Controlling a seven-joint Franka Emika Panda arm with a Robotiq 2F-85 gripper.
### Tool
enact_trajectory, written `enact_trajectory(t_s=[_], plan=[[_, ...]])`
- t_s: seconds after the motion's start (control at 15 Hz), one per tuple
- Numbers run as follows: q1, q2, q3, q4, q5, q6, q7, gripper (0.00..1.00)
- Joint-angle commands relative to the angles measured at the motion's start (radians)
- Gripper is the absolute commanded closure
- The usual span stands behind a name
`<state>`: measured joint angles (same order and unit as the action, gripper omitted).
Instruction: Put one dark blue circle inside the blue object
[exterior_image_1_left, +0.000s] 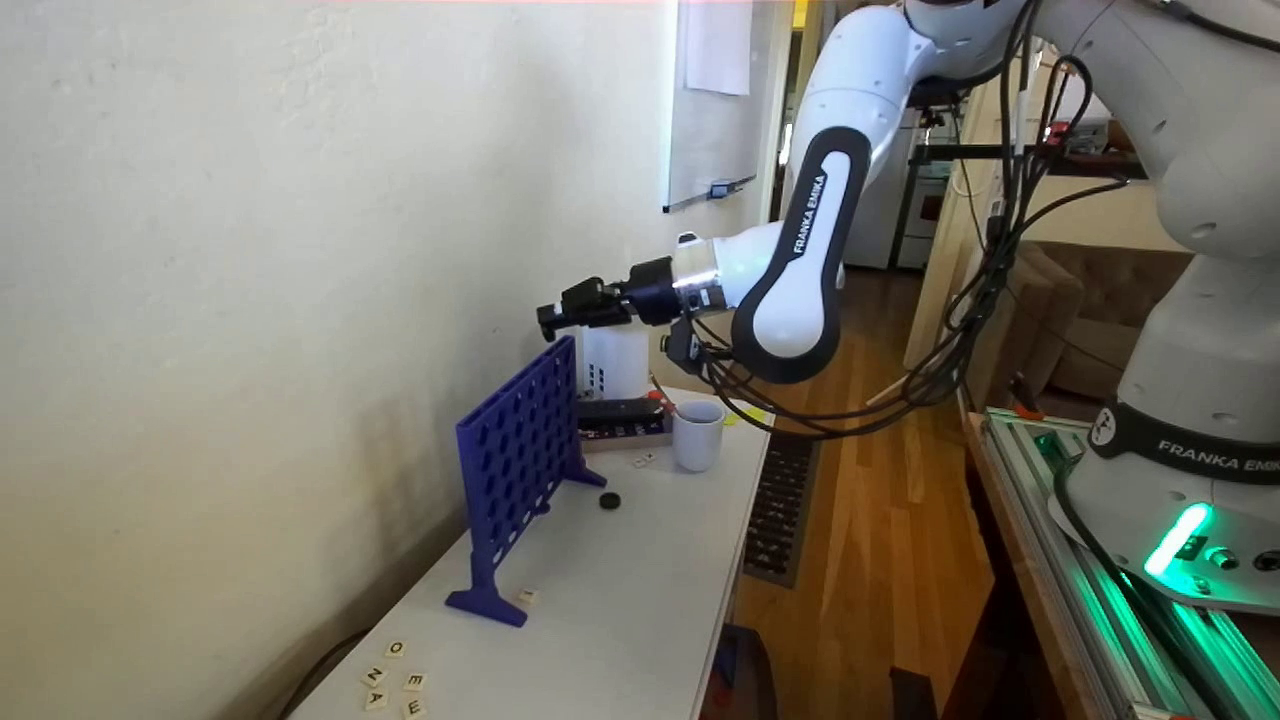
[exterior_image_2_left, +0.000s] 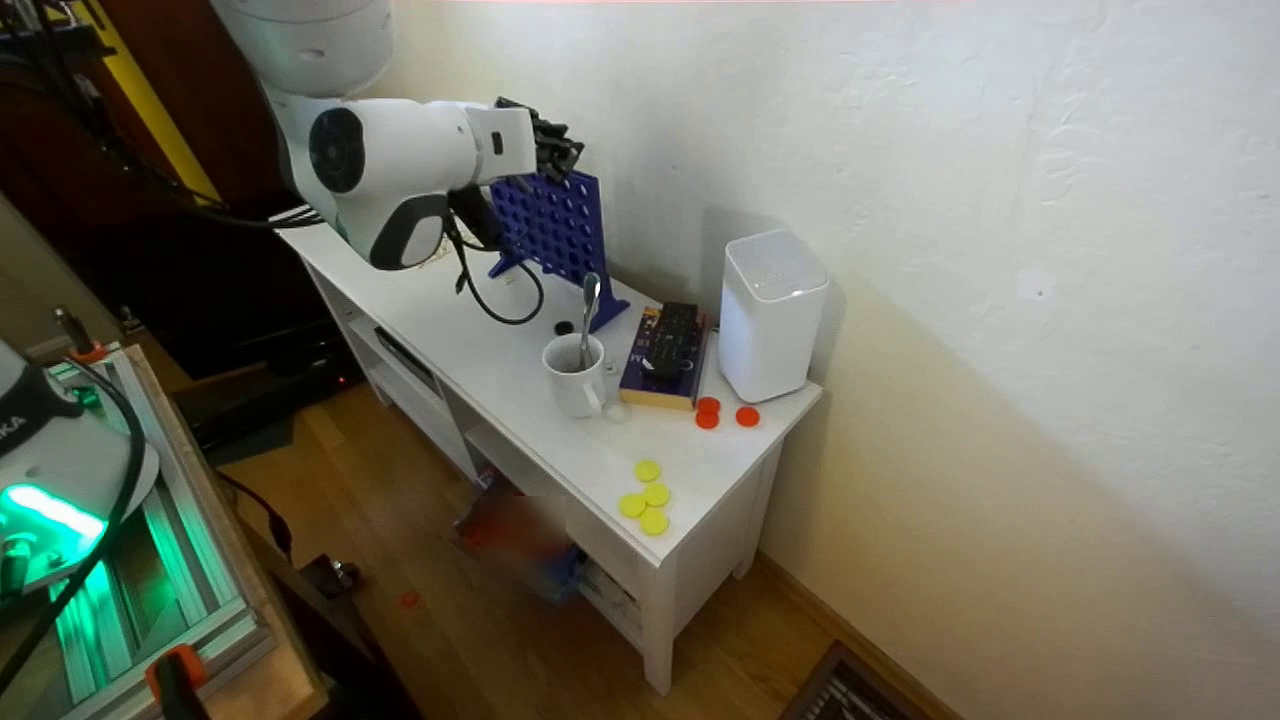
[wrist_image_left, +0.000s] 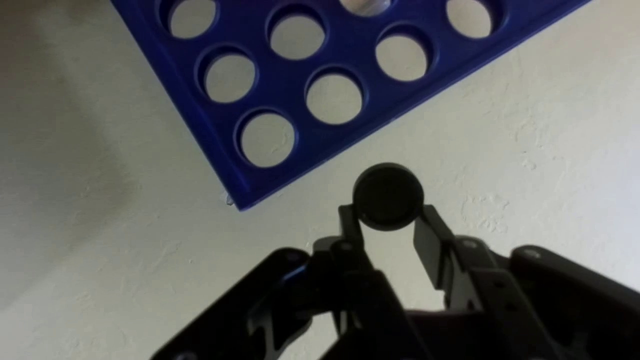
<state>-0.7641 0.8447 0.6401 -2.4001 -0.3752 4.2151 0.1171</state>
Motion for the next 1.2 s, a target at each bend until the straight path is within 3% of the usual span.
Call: enact_trajectory(t_s=[0.0,0.13,0.2,0.47,1.13], plan=[[-0.010,0.007,0.008,0.000,0.000,0.000,-0.008,0.67],[-0.018,0.013,0.013,0.000,0.000,0.000,-0.013,0.67],[-0.014,0.019,0.011,0.002,-0.011,0.011,-0.022,0.92],[-0.004,0.027,0.003,0.000,-0.037,0.035,-0.044,0.92],[-0.058,0.070,0.040,0.009,-0.073,0.030,-0.145,0.92]])
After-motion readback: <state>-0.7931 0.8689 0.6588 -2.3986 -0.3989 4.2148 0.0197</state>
